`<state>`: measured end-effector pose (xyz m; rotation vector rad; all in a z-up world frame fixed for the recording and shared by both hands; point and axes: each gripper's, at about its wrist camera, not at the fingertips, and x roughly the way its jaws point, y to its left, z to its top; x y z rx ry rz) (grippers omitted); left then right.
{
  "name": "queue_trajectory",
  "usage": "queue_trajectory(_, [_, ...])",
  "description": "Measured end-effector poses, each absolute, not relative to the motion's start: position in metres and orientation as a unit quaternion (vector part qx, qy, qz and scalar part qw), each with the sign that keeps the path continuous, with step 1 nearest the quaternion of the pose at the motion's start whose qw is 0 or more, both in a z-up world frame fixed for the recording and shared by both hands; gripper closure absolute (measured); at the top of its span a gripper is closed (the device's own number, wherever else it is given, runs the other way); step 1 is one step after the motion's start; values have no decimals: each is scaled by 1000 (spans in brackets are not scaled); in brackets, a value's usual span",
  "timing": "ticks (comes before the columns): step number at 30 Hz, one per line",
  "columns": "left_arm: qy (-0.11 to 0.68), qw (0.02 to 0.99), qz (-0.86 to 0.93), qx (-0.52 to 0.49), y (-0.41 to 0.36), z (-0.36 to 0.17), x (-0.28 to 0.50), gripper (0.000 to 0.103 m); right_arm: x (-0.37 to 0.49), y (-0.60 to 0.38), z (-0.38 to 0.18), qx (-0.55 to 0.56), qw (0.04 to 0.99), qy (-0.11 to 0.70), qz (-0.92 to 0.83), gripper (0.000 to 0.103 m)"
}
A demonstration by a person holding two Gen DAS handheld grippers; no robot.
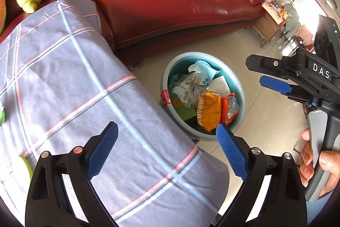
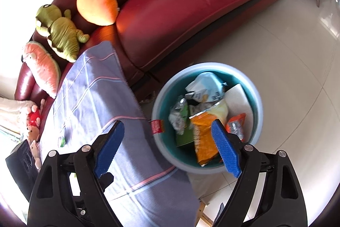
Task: Collect trash
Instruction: 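Move both tools back over the table toward the white cups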
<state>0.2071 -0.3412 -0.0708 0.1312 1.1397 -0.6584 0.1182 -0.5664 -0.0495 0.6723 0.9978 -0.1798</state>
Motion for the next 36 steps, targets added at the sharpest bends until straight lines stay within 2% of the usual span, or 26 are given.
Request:
queue_trajectory(12, [518, 810, -274, 27, -255, -60, 209, 8, 137, -485, -30, 272, 828, 489, -47, 23])
queue_trajectory(23, [512, 838, -187, -32, -111, -65, 235, 8, 201, -357, -28, 185, 821, 539, 37, 23])
queue_trajectory(36, [505, 855, -104, -61, 32, -84, 267, 8, 300, -182, -63, 58, 786, 595, 158, 23])
